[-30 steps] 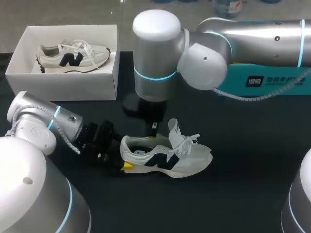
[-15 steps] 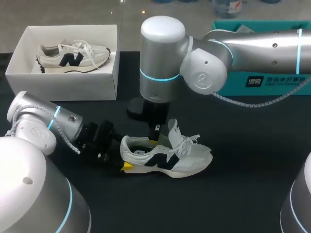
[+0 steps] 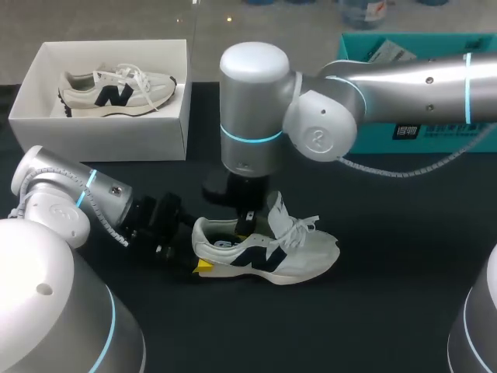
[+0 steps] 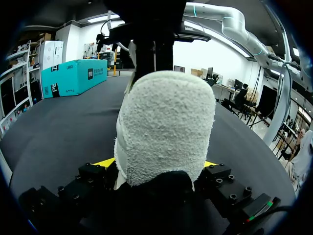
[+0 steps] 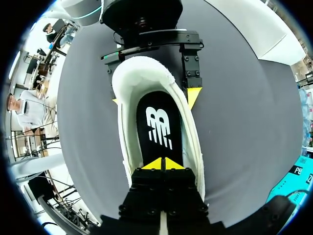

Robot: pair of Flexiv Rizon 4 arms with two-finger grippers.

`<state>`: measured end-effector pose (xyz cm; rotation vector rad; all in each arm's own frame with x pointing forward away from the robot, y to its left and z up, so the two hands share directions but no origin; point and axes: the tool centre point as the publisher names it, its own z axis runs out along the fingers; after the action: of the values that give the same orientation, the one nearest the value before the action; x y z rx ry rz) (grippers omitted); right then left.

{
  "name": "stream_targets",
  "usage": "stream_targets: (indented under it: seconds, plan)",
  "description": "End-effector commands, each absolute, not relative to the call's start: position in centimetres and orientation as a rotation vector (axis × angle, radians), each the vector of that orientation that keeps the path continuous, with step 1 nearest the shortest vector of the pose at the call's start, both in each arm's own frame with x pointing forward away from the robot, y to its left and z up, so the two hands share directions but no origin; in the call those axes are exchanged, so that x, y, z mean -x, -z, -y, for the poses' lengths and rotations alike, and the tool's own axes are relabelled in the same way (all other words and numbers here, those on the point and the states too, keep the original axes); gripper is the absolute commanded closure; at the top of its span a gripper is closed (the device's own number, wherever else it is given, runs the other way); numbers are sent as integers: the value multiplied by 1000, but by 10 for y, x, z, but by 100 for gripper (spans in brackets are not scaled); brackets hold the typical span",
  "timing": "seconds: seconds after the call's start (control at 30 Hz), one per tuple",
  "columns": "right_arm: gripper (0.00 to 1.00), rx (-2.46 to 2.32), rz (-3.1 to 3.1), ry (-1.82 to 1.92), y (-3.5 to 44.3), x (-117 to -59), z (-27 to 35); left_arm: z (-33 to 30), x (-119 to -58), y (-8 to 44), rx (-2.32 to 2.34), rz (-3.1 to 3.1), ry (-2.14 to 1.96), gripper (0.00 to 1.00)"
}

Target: Take the shoe out of the shoebox, open the shoe tongue, remove and reinsert the insole, then place the shoe into the shoebox

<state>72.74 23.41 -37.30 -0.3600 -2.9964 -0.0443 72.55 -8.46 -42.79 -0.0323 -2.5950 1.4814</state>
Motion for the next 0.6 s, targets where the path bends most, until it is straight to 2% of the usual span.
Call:
stream_targets:
  seconds: [0.03,0.6]
  plan:
    - [100,360,2997,30,374,-728,-238,86,-726,431,34,2595,-1477,100]
    - [100,348,3054,-30,389,-725,-234,86,-726,431,34,2595,-1477,100]
